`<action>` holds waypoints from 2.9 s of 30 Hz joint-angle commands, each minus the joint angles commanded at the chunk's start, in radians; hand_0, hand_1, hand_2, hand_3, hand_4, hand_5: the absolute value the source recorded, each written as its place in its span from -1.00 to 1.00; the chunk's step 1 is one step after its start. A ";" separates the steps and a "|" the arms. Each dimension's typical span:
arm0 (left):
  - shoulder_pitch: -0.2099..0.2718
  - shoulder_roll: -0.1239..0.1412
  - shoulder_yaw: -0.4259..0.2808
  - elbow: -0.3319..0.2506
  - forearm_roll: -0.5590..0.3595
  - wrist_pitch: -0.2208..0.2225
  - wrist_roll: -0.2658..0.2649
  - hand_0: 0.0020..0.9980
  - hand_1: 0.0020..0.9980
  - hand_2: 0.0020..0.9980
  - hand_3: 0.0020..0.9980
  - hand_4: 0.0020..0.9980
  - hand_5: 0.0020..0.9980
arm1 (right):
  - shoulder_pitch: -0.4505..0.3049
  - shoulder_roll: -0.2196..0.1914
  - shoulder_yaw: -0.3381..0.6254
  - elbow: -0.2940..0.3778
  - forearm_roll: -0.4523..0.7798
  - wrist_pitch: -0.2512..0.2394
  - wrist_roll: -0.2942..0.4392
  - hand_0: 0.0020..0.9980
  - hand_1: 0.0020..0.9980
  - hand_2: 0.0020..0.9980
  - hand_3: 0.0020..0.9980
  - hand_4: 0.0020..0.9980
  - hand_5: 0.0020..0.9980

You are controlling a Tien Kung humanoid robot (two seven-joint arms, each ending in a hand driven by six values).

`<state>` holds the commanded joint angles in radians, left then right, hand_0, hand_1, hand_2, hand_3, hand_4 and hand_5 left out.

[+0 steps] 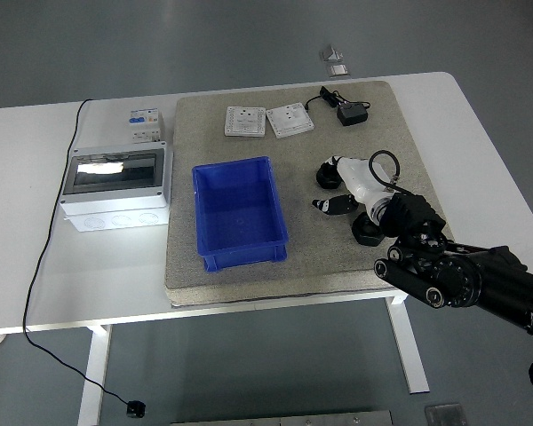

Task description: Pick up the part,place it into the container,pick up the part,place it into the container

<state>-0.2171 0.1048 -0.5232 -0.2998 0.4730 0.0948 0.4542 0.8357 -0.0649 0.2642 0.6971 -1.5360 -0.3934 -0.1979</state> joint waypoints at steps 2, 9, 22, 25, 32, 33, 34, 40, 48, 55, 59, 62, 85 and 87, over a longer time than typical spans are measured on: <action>0.000 0.000 0.000 0.000 0.001 0.000 0.000 0.36 0.38 0.43 0.32 0.35 0.35 | 0.000 0.001 -0.003 -0.001 0.000 0.000 -0.001 0.57 0.22 -0.13 0.16 0.56 -0.39; 0.000 0.001 0.001 0.000 0.001 0.003 -0.004 0.36 0.38 0.43 0.31 0.34 0.35 | 0.004 0.002 -0.003 0.005 -0.021 0.001 -0.008 0.57 0.18 -0.17 0.02 0.54 -0.40; 0.001 0.001 -0.001 -0.001 0.009 0.009 -0.017 0.35 0.37 0.42 0.30 0.33 0.34 | -0.001 -0.005 0.031 0.023 -0.070 -0.003 -0.019 0.56 0.18 -0.19 -0.16 0.56 -0.35; 0.001 0.000 0.001 -0.001 0.006 0.011 -0.021 0.35 0.37 0.42 0.30 0.33 0.34 | -0.004 -0.008 0.043 0.025 -0.079 -0.005 -0.020 0.56 0.17 -0.19 -0.26 0.54 -0.37; 0.001 -0.001 0.003 -0.002 0.006 0.015 -0.026 0.34 0.36 0.42 0.29 0.33 0.34 | -0.011 -0.019 0.072 0.040 -0.092 -0.026 -0.022 0.56 0.17 -0.21 -0.36 0.48 -0.45; 0.001 -0.001 0.002 -0.002 0.006 0.015 -0.026 0.34 0.36 0.42 0.29 0.33 0.34 | -0.012 -0.020 0.073 0.041 -0.092 -0.029 -0.022 0.56 0.17 -0.21 -0.36 0.48 -0.45; 0.001 -0.001 0.002 -0.002 0.007 0.015 -0.026 0.34 0.36 0.42 0.29 0.33 0.34 | -0.012 -0.020 0.074 0.042 -0.090 -0.033 -0.022 0.56 0.17 -0.21 -0.36 0.48 -0.45; 0.001 -0.001 0.001 -0.001 0.009 0.015 -0.027 0.34 0.36 0.42 0.29 0.32 0.34 | 0.000 -0.012 0.026 0.037 -0.019 -0.041 -0.006 0.55 0.18 -0.10 -0.33 0.47 -0.47; -0.002 -0.001 0.002 -0.001 0.010 0.018 -0.031 0.34 0.35 0.41 0.27 0.31 0.33 | 0.030 0.039 -0.062 -0.018 0.023 -0.019 -0.022 0.68 0.74 0.81 0.87 0.48 -0.48; -0.001 0.000 0.004 -0.001 0.004 0.023 -0.037 0.33 0.35 0.41 0.27 0.31 0.33 | 0.018 0.023 0.006 0.025 -0.051 -0.067 -0.031 0.58 0.53 0.64 0.64 0.48 -0.48; -0.001 -0.001 0.003 -0.001 0.005 0.023 -0.036 0.33 0.35 0.41 0.26 0.30 0.33 | 0.014 0.015 0.026 0.039 -0.062 -0.073 -0.038 0.50 0.42 0.52 0.44 0.49 -0.47; -0.001 -0.001 0.001 -0.001 0.008 0.023 -0.034 0.33 0.35 0.41 0.26 0.30 0.33 | 0.017 0.012 0.024 0.039 -0.057 -0.077 -0.041 0.50 0.42 0.52 0.44 0.49 -0.47; -0.004 0.001 -0.002 -0.002 0.015 0.025 -0.034 0.33 0.35 0.41 0.26 0.29 0.32 | 0.083 0.064 -0.147 -0.068 0.053 -0.011 -0.056 0.57 0.52 0.57 0.50 0.54 -0.30; -0.004 0.001 -0.002 -0.002 0.015 0.025 -0.035 0.33 0.35 0.41 0.26 0.29 0.32 | 0.082 0.064 -0.147 -0.065 0.050 -0.012 -0.057 0.57 0.52 0.57 0.50 0.54 -0.30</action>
<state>-0.2209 0.1056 -0.5251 -0.3022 0.4878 0.1201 0.4193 0.9181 -0.0014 0.1172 0.6319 -1.4862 -0.4053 -0.2545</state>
